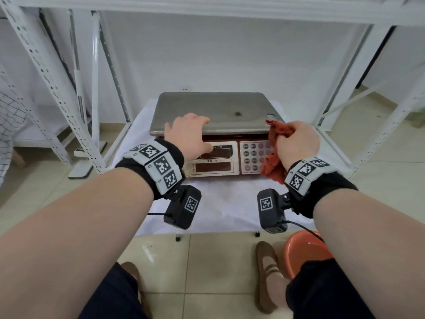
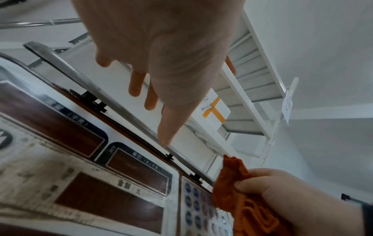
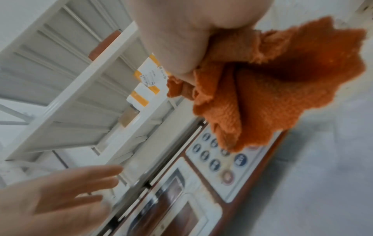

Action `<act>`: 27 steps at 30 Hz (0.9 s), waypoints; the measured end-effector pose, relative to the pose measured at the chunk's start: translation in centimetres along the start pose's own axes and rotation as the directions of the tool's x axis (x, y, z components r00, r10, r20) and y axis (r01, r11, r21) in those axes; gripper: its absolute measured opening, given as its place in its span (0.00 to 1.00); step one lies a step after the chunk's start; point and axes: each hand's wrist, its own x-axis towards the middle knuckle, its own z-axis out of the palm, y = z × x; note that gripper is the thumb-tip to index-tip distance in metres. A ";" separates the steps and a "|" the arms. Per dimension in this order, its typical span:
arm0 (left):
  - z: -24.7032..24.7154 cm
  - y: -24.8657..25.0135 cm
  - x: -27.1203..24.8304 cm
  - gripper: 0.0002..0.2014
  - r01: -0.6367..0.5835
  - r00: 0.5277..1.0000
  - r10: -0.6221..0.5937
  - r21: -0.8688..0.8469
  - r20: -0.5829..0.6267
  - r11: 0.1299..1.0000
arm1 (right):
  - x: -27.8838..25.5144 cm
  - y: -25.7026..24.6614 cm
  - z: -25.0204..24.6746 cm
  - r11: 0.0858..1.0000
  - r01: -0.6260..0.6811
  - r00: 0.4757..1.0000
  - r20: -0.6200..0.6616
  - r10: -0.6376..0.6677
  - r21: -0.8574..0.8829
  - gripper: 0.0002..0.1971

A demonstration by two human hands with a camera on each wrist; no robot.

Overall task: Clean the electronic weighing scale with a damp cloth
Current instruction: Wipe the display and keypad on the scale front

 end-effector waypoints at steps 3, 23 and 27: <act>0.6 -0.3 0.4 0.38 0.021 0.998 -0.028 0.120 0.057 0.993 | 0.8 1.1 0.4 0.998 -0.050 0.994 -0.095 0.047 -0.031 0.19; 1.8 -1.2 1.0 0.34 -0.041 0.998 0.033 0.174 0.049 0.984 | -0.3 1.5 2.3 0.969 0.242 0.963 0.136 -0.234 -0.051 0.21; 1.6 -1.3 1.0 0.33 -0.035 0.998 0.028 0.140 0.050 0.989 | 0.5 2.6 1.5 0.990 -0.071 0.997 -0.027 0.068 -0.119 0.19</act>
